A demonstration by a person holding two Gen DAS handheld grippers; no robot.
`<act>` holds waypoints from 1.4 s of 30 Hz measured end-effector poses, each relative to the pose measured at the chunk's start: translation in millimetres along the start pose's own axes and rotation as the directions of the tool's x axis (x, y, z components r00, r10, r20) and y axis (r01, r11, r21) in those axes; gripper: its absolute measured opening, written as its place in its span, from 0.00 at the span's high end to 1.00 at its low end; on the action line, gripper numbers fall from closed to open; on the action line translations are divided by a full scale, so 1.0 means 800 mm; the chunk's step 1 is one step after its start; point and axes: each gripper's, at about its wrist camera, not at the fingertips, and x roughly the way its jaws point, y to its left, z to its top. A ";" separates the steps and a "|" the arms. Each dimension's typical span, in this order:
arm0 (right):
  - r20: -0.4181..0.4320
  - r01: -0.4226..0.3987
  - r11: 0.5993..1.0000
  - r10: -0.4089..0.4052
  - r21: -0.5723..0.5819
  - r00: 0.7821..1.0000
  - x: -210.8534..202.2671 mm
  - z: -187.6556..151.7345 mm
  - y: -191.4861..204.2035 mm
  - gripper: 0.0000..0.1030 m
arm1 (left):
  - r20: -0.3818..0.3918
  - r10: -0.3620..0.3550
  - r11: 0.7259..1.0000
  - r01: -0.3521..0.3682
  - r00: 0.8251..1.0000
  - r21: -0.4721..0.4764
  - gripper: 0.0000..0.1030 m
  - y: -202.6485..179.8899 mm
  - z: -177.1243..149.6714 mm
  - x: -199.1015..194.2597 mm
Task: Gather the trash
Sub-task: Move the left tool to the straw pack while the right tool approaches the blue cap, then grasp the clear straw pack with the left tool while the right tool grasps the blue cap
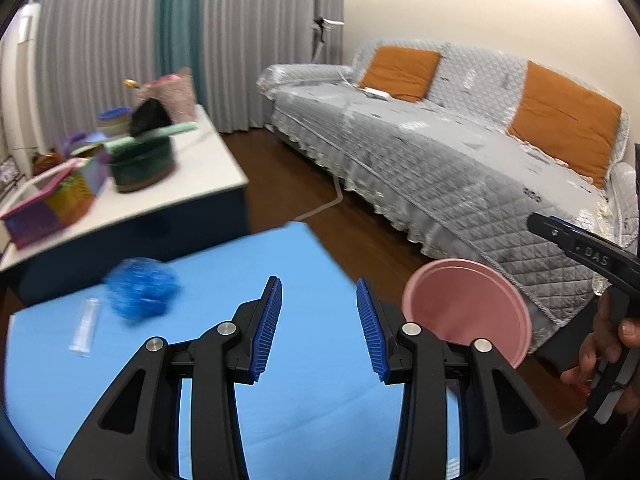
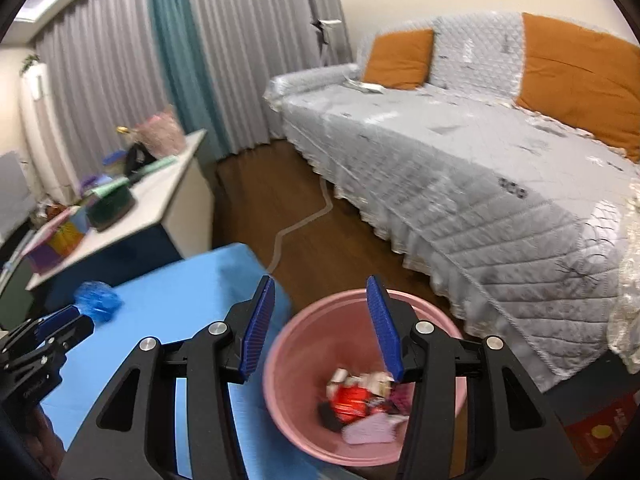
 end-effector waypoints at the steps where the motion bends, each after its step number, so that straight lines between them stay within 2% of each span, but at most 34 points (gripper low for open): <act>1: 0.005 -0.008 1.000 0.008 -0.009 1.000 -0.003 0.000 0.009 0.53 | 0.005 0.013 1.000 -0.013 1.000 -0.001 0.62 0.013 0.001 -0.006; 6: 0.013 -0.084 0.995 0.085 -0.055 0.996 -0.011 0.000 0.062 0.53 | 0.016 0.086 0.996 -0.085 0.996 -0.024 0.62 0.098 0.003 -0.029; 11: 0.050 -0.111 0.983 0.120 -0.145 0.992 -0.029 -0.001 0.121 0.53 | 0.013 0.169 0.985 -0.168 0.986 -0.031 0.62 0.176 -0.002 -0.031; 16: 0.043 -0.165 0.972 0.174 -0.168 0.984 -0.035 -0.008 0.165 0.53 | -0.053 0.228 0.964 -0.233 0.972 -0.128 0.62 0.266 -0.030 -0.014; 20: 0.002 -0.241 0.960 0.244 -0.142 0.970 -0.025 -0.014 0.198 0.54 | -0.103 0.247 0.951 -0.261 0.964 -0.163 0.62 0.312 -0.053 0.000; 22: -0.017 -0.278 0.951 0.279 -0.135 0.960 -0.017 -0.017 0.220 0.58 | -0.116 0.249 0.946 -0.267 0.961 -0.183 0.62 0.335 -0.062 0.008; 26: -0.071 -0.330 0.931 0.322 -0.156 0.944 0.006 -0.026 0.265 0.70 | -0.144 0.246 0.937 -0.273 0.959 -0.220 0.62 0.362 -0.079 0.025; 28: -0.098 -0.354 0.918 0.342 -0.176 0.935 0.018 -0.033 0.289 0.72 | -0.164 0.238 0.932 -0.272 0.957 -0.237 0.62 0.378 -0.089 0.036; 38: -0.206 -0.415 0.874 0.370 -0.254 0.906 0.100 -0.057 0.390 0.71 | -0.206 0.182 0.926 -0.237 0.962 -0.293 0.62 0.403 -0.109 0.078; 40: -0.236 -0.423 0.868 0.367 -0.262 0.900 0.124 -0.060 0.409 0.67 | -0.214 0.169 0.929 -0.228 0.962 -0.291 0.62 0.402 -0.110 0.086; 42: -0.253 -0.422 0.868 0.360 -0.263 0.898 0.145 -0.061 0.423 0.61 | -0.223 0.160 0.929 -0.223 0.962 -0.294 0.56 0.399 -0.110 0.092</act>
